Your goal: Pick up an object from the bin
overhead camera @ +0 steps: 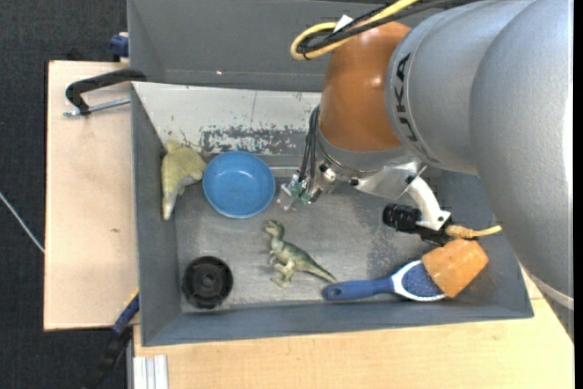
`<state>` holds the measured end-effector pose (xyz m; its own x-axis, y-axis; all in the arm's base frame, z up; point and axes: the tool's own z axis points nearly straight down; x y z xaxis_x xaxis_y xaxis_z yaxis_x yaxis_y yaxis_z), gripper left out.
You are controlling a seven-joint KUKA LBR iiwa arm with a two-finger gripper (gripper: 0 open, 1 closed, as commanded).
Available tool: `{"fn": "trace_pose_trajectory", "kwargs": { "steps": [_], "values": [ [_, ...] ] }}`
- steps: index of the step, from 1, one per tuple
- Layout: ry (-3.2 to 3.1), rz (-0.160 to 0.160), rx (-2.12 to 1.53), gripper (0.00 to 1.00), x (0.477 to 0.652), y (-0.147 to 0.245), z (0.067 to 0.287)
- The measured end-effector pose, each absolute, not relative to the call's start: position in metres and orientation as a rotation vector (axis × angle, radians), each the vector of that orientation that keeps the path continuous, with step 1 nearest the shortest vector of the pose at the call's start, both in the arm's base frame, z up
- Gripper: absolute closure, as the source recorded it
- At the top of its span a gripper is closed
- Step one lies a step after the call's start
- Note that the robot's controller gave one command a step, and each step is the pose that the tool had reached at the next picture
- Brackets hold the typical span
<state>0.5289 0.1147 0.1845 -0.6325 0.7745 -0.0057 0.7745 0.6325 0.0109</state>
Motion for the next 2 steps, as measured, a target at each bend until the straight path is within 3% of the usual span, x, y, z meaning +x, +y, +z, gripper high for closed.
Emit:
{"fn": "trace_pose_trajectory", "kwargs": {
  "steps": [1,2],
  "values": [
    [2.838,0.002,1.344,0.0,0.527,0.115,0.18],
    [2.881,0.0,1.256,0.0,0.528,0.13,0.073]
  ]
}}
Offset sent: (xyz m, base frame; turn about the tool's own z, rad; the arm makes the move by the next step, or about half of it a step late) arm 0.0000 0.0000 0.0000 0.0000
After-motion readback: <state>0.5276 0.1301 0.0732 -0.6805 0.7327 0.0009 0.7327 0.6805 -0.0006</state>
